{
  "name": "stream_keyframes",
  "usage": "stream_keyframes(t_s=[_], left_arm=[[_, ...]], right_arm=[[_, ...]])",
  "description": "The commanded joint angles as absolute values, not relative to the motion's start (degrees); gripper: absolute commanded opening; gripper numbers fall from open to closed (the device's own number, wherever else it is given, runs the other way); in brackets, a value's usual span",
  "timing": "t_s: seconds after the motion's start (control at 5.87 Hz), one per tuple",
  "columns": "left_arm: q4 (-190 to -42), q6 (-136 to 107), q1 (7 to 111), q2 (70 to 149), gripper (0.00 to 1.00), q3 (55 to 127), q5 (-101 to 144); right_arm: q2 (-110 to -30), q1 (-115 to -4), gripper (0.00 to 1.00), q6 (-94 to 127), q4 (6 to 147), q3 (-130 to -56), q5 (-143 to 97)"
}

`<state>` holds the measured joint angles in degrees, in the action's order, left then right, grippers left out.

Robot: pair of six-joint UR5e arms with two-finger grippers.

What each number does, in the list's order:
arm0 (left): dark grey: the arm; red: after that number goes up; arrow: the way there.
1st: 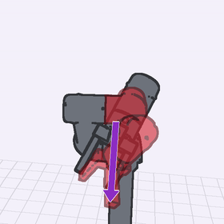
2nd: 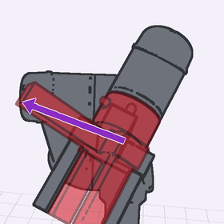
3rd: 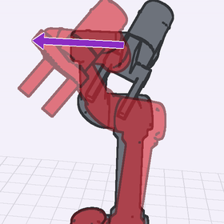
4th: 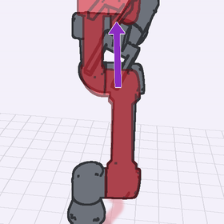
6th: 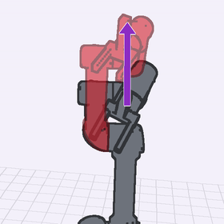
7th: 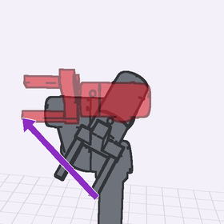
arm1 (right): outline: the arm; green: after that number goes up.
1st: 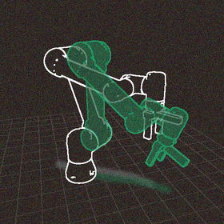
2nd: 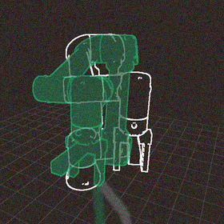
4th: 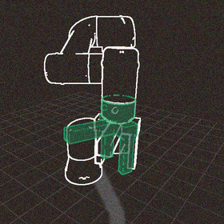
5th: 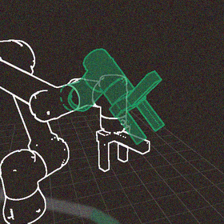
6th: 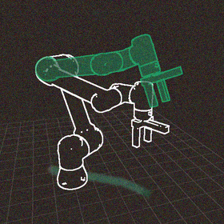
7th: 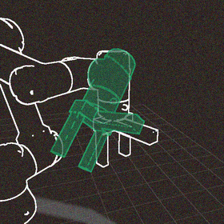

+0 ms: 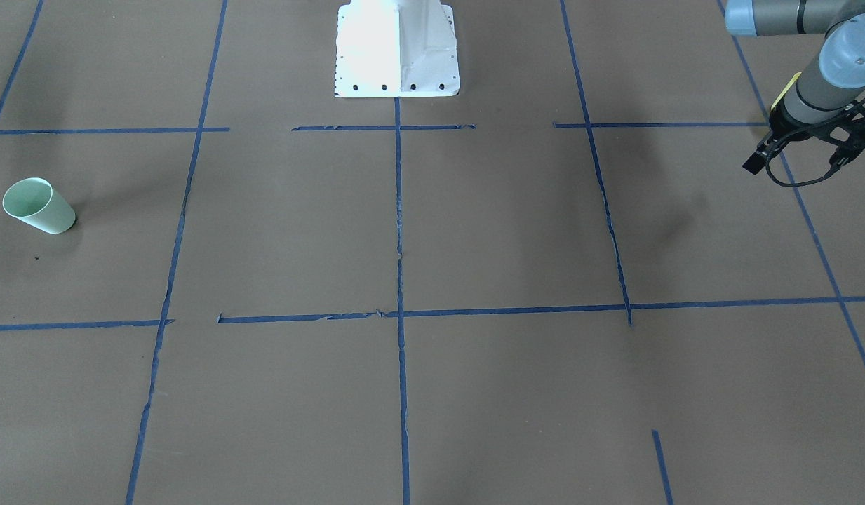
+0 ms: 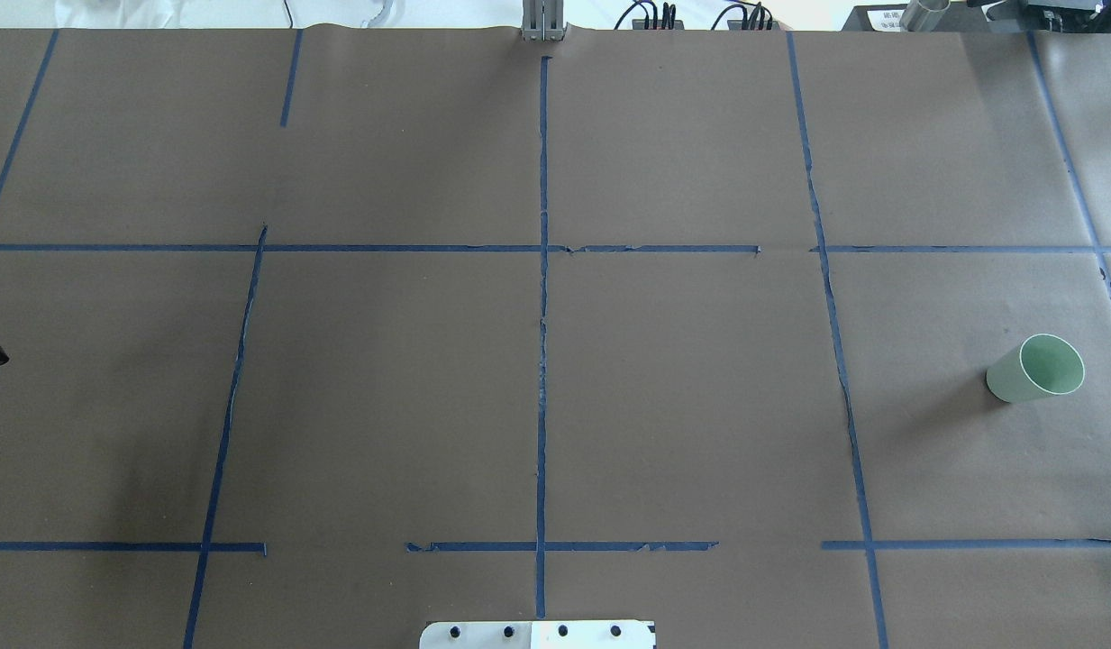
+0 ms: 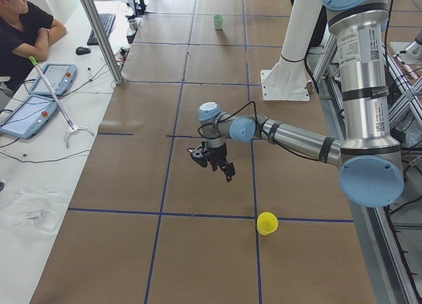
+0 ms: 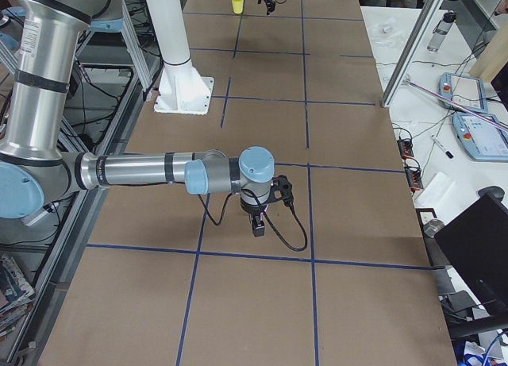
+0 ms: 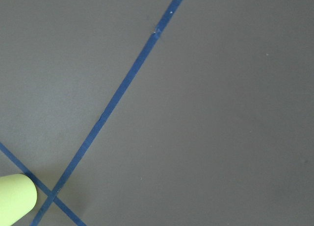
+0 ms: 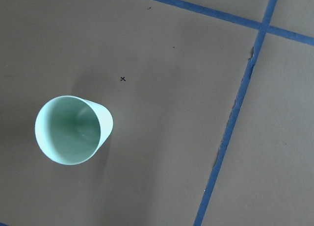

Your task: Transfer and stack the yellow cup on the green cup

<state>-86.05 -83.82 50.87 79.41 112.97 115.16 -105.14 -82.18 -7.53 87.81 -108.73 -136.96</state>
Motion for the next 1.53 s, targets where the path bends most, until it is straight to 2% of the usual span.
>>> stream_keyframes(t_s=[0.0,0.34,0.51,0.85,1.02,1.36], left_arm=[[-77.07,-105.11,41.96,79.63,1.0,114.07,106.13],[-60.1,-127.6,34.4,79.72,1.0,117.32,103.98],[-56.81,-134.66,31.49,79.54,1.0,116.55,103.45],[-55.99,-141.31,30.85,80.42,1.0,108.33,100.22],[-55.9,-141.85,30.85,78.68,1.0,107.15,100.02],[-50.84,-147.48,29.71,80.67,1.0,106.0,100.46]], right_arm=[[-105.12,-82.18,1.0,-7.56,87.8,-108.55,-137.11],[-105.12,-82.18,1.0,-7.65,87.89,-108.63,-138.59],[-105.12,-82.18,1.0,-7.82,87.89,-108.63,-139.56],[-105.12,-82.18,1.0,-7.74,87.8,-108.72,-140.45],[-105.12,-82.18,1.0,-7.73,87.89,-108.63,-140.71],[-105.2,-82.09,1.0,-7.82,87.98,-108.63,-142.03]])
